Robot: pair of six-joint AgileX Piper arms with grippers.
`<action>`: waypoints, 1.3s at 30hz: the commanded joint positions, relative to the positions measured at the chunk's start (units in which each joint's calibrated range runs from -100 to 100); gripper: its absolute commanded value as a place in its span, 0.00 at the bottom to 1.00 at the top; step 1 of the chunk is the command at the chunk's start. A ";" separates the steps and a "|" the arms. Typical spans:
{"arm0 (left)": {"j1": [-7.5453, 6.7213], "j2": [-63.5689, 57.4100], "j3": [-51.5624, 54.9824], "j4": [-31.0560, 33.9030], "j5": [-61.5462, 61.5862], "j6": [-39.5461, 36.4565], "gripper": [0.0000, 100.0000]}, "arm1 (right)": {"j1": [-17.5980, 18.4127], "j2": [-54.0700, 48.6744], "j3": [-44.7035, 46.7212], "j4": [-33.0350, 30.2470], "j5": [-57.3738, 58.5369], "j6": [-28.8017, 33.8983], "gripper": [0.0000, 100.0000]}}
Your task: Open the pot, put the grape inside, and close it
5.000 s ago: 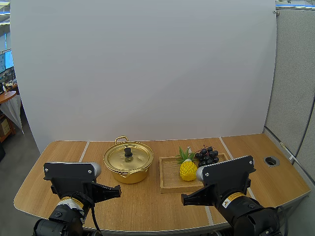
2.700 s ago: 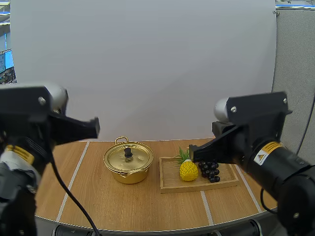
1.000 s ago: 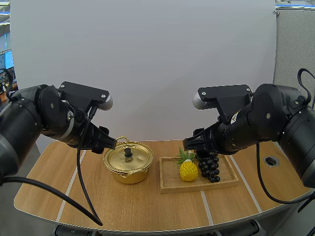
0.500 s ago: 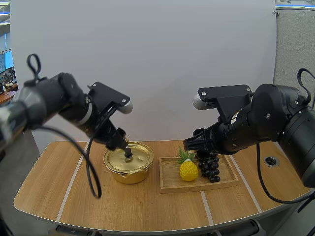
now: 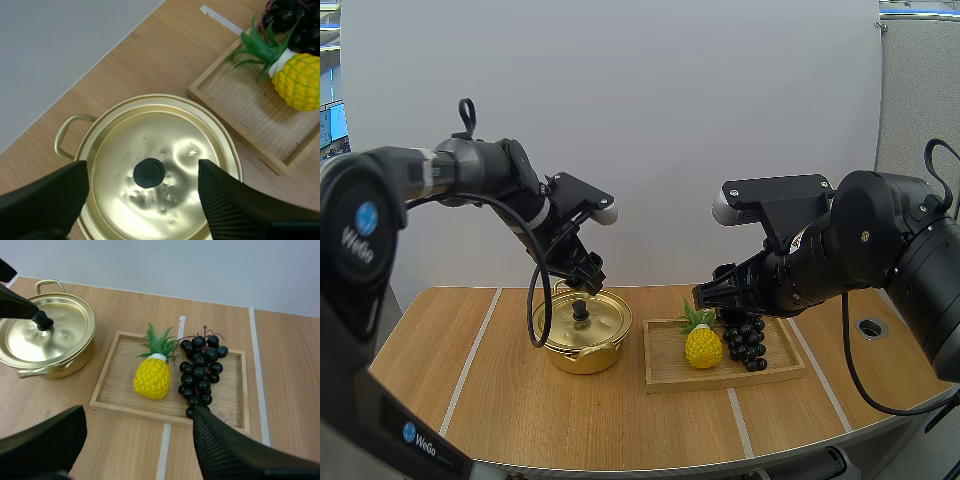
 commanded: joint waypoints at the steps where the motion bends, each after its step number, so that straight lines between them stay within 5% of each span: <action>1: -0.20 3.50 -0.82 -0.30 -1.47 0.03 1.00 | -0.26 -0.27 -0.47 -0.63 -0.28 0.11 1.00; 21: -0.20 8.76 -0.82 -0.30 -4.30 -0.95 1.00 | -0.26 -0.27 -0.47 -0.63 -0.28 0.11 1.00; 28: -0.20 8.76 -0.82 -0.30 -3.17 -1.82 0.00 | -0.26 -0.27 -0.47 -0.63 -0.28 0.11 1.00; 39: -0.20 5.86 -3.94 -0.30 1.30 -4.37 0.00 | -0.26 -0.27 -0.47 -0.24 -0.32 0.11 1.00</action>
